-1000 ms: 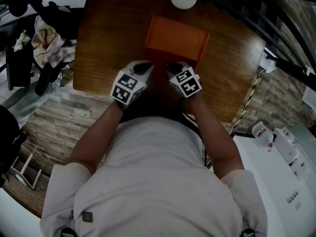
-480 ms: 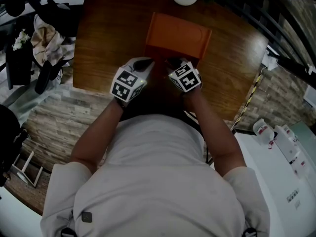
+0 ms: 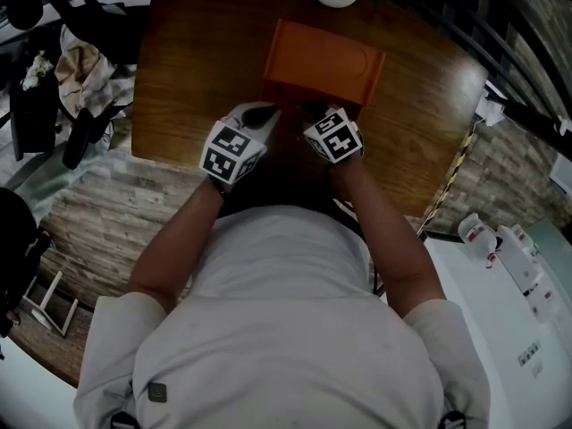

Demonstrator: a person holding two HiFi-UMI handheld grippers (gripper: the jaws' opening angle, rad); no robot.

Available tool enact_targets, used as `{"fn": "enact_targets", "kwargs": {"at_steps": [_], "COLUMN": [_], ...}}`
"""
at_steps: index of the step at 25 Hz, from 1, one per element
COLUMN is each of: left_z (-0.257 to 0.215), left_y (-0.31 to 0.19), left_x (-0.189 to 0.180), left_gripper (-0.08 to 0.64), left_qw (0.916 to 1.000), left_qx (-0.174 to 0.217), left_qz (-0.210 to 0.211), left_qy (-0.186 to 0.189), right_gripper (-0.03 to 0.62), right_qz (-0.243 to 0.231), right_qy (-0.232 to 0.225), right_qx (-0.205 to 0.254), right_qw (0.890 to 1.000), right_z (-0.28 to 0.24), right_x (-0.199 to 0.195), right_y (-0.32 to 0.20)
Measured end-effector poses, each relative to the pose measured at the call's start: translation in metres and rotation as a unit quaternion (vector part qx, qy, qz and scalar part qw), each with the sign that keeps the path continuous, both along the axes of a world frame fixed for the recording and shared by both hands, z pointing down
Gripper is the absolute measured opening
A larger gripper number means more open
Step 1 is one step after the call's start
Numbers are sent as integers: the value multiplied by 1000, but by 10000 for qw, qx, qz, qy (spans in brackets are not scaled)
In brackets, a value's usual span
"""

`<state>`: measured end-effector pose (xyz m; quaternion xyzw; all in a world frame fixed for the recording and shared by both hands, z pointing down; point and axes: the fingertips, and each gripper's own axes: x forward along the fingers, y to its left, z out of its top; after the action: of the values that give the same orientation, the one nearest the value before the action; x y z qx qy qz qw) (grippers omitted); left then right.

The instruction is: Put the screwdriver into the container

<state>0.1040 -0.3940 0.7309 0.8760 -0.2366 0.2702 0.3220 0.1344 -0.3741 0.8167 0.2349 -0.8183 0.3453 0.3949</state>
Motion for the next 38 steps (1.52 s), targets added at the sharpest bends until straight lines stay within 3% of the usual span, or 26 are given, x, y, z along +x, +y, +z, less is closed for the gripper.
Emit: {"fn": "enact_targets", "kwargs": {"at_steps": [13,20,32,38], "left_z": [-8,-24,-89,-141], "left_y": [9,24,57,69], "left_x": [-6,-5,16,27], "left_gripper": [3,3,3,3], "left_qw": [10000,9998,9965,9916], "left_qx": [55,158,787,1085], "left_qz": [-74,-97,-226,-521], "left_qy": [-4,19,166,469], "right_gripper": [94,87,37,8], "right_qz": [166,387,654,791], "right_qy": [-183,-280,-717,-990], "right_qx": [95,307,1247,1672], "right_qw": [9996,9984,9874,9777], "right_z": [-12,-43,-148,-201], "right_x": [2,16,41,58], "right_y": [0,7,33,49]}}
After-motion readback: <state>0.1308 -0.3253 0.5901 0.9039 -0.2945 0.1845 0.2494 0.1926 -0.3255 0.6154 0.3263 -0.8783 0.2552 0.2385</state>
